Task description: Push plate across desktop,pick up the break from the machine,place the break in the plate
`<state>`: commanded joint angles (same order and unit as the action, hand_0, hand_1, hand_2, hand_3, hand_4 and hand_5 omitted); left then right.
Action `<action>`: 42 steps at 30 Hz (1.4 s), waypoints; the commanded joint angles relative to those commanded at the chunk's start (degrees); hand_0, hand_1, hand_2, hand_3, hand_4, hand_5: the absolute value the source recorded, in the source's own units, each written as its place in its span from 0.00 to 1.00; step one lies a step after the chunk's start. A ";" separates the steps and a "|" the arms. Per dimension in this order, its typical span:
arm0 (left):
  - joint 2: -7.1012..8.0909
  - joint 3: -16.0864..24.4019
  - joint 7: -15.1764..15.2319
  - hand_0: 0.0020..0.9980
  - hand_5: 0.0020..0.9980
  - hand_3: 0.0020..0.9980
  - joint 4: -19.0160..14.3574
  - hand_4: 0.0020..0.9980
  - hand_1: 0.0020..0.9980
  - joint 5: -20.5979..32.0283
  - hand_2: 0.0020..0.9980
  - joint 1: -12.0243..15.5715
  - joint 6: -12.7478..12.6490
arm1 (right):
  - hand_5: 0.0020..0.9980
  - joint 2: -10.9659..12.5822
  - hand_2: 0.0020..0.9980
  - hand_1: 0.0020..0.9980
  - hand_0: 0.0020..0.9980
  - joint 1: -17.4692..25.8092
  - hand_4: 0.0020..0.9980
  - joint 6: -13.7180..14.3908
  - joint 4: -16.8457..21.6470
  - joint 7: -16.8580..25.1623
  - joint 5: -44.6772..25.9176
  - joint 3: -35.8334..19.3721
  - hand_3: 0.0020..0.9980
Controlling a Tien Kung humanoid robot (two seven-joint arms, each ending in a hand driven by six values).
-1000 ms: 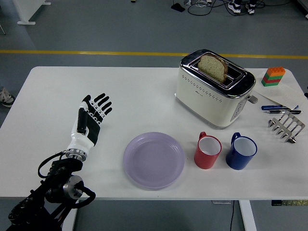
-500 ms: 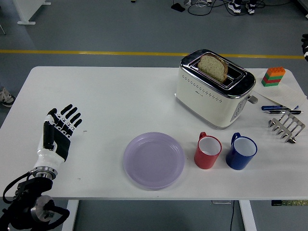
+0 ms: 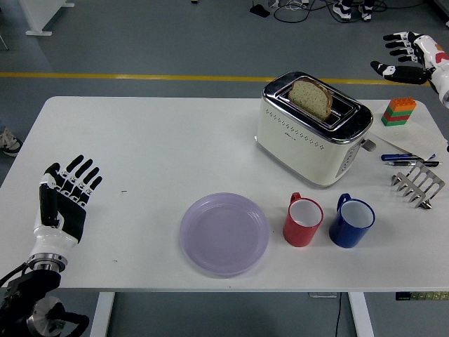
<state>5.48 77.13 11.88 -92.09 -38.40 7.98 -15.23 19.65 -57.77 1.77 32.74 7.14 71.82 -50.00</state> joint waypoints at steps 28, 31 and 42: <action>0.54 -1.90 0.41 0.72 1.00 0.69 1.46 0.49 0.73 -0.01 0.72 -2.09 -0.37 | 0.39 -17.41 0.83 0.81 0.88 -14.51 0.89 -5.28 -22.24 -2.56 -15.84 26.41 0.83; 0.61 -2.09 0.48 0.72 1.00 0.69 1.59 0.49 0.72 -0.07 0.72 -2.36 -0.31 | 0.39 -18.61 0.80 0.80 0.87 -15.25 0.89 -6.50 -22.43 -5.34 -8.40 18.96 0.81; 0.70 -2.35 0.81 0.72 1.00 0.69 2.00 0.49 0.72 0.03 0.72 -3.17 -0.12 | 0.39 -19.65 0.76 0.76 0.82 -16.75 0.89 -8.74 -22.43 -11.58 18.05 -7.48 0.79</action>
<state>6.18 74.79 12.68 -90.09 -38.37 4.80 -15.36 0.00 -74.52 -6.97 10.31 -4.45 89.87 -57.48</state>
